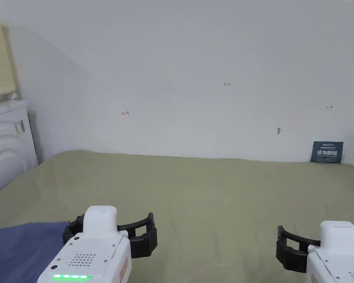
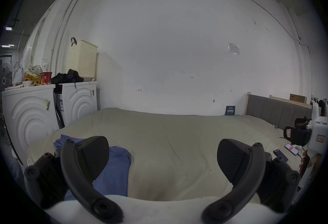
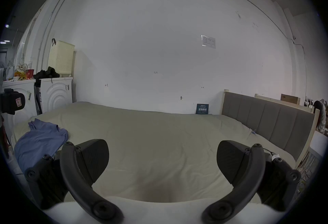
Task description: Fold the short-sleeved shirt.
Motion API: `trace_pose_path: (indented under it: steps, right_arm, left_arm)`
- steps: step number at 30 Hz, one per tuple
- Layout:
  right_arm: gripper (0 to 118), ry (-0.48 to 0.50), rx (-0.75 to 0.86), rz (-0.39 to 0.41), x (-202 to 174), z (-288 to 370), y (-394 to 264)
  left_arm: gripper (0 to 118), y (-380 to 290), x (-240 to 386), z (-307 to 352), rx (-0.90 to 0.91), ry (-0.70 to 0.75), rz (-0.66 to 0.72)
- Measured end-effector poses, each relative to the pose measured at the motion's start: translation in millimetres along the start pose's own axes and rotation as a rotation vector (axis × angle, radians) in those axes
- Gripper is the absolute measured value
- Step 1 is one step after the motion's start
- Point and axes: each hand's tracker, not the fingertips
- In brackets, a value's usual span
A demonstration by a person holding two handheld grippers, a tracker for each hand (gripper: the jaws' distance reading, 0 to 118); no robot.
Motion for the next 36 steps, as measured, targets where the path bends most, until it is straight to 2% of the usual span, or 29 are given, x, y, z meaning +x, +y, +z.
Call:
trace_pose_path:
  steps: [36]
  right_arm:
    - [118, -0.005, -0.021, 0.006, 0.5, 0.4, -6.9]
  left_arm:
    - [118, -8.7, -0.6, -0.2, -0.025, 0.021, -0.014]
